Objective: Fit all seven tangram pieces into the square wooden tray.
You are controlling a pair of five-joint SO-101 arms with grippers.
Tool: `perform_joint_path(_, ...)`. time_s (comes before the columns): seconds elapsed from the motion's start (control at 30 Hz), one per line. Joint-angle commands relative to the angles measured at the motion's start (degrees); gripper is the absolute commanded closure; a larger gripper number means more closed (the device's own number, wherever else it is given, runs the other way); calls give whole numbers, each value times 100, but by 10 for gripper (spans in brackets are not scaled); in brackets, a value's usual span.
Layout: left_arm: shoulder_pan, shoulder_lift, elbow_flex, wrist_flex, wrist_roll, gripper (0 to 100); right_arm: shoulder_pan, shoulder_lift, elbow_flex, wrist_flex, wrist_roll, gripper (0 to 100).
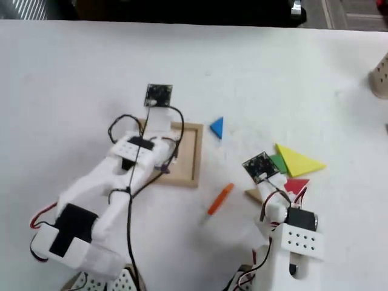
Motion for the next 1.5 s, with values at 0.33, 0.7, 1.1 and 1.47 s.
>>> perform_joint_path(0.33,-646,-338,-97,1204,-62,977,-22,-101,-35,-75,44,981)
perform_joint_path(0.7,-637,-1200,-44,1785,-1020,978,-13,-101,-35,-75,44,981)
perform_joint_path(1.1,-655,-2413,791,1433,-1029,977,-22,-101,-35,-75,26,981)
perform_joint_path(1.47,4,-2466,624,2154,-1723,977,-13,-101,-35,-75,18,981)
